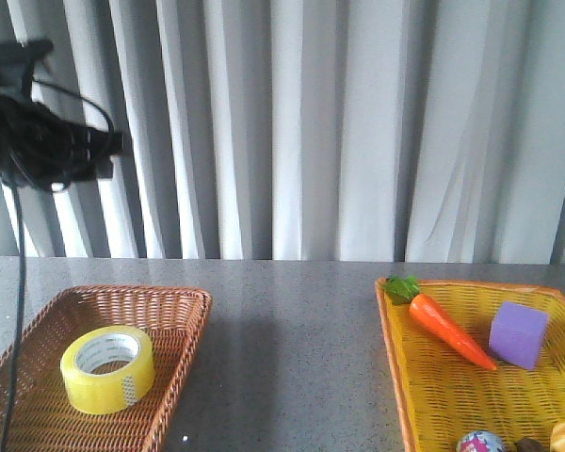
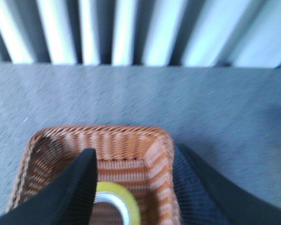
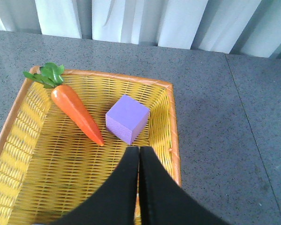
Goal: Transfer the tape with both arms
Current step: 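Open the left gripper and raise it out of the basket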
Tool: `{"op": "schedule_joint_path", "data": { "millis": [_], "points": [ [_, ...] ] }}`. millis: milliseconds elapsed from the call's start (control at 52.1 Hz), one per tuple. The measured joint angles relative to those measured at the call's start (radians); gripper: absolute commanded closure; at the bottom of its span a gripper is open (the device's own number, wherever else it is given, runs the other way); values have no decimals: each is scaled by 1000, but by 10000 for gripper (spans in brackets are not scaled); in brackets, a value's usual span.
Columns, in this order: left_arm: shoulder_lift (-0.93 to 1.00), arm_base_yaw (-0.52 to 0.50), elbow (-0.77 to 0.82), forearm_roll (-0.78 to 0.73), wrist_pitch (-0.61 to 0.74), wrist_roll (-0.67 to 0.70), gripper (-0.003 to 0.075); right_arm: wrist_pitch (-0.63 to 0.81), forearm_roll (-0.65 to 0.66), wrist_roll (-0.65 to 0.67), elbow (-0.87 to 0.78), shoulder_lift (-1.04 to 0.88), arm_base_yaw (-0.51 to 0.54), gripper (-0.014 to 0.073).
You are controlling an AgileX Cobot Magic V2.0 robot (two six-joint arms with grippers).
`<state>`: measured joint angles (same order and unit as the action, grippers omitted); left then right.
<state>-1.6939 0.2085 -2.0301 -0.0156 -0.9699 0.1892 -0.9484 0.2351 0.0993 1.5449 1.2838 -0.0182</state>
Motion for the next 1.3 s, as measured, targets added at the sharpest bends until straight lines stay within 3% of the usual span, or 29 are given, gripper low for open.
{"op": "schedule_joint_path", "data": {
  "millis": [192,1074,1304],
  "points": [
    [129,22,-17,204,8,-117,729,0,0,0,0,0,0,602],
    [169,22,-12,165,-55,-126,727,0,0,0,0,0,0,602],
    [311,22,181,126,-3,-138,727,0,0,0,0,0,0,602]
  ]
}}
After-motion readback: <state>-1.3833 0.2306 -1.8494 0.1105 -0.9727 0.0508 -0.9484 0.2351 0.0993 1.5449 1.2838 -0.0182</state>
